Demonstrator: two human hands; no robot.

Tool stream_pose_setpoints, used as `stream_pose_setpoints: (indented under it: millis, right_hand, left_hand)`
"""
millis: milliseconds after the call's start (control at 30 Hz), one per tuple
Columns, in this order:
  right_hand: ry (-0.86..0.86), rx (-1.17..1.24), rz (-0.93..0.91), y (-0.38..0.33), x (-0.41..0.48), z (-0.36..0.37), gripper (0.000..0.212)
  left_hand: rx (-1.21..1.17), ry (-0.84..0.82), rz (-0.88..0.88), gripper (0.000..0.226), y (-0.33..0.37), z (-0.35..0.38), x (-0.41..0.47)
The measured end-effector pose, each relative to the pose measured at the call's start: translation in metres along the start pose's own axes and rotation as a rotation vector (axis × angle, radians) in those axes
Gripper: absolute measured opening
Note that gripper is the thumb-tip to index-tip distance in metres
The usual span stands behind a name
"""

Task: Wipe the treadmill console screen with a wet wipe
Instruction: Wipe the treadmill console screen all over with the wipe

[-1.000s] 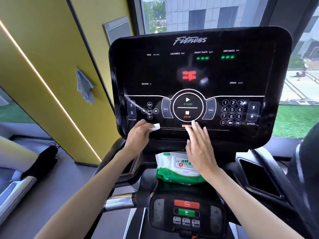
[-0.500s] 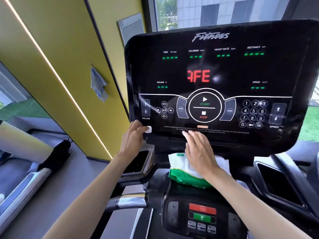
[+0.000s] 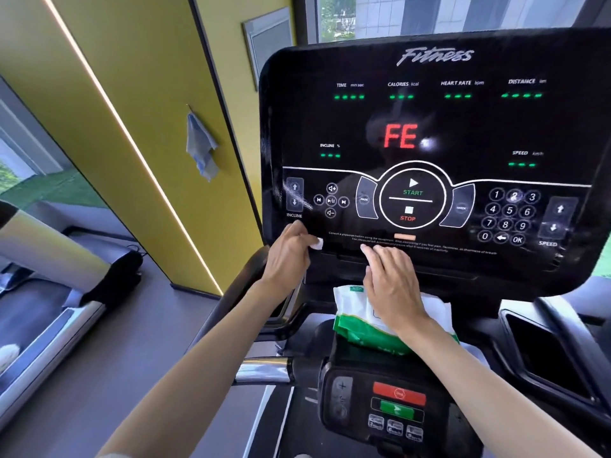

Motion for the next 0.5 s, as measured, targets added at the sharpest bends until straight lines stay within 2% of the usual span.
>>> stream_pose_setpoints:
  millis: [133,267,500]
  right_hand:
    - [0.004,0.072,0.038,0.003,0.003,-0.006,0.034]
    - [0.032,0.149,0.158,0.012,0.004,-0.016,0.032]
    - [0.056,0.142,0.22,0.038,-0.004,-0.035,0.032]
  left_hand:
    - [0.007,-0.006,0.017,0.034,0.008,0.003,0.006]
    - [0.005,-0.009,0.022,0.036,0.028,0.012,0.015]
    - [-0.033,-0.024,0.091,0.037,0.076,0.035,0.031]
Point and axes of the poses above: each hand's wrist, its own x-axis towards the middle knuckle, its own z-axis out of the palm, y = z × x, the point moved 1 cm from there along x, towards the middle knuckle, and after that the axes turned 13 degrees about z, right-handed, at the moved point
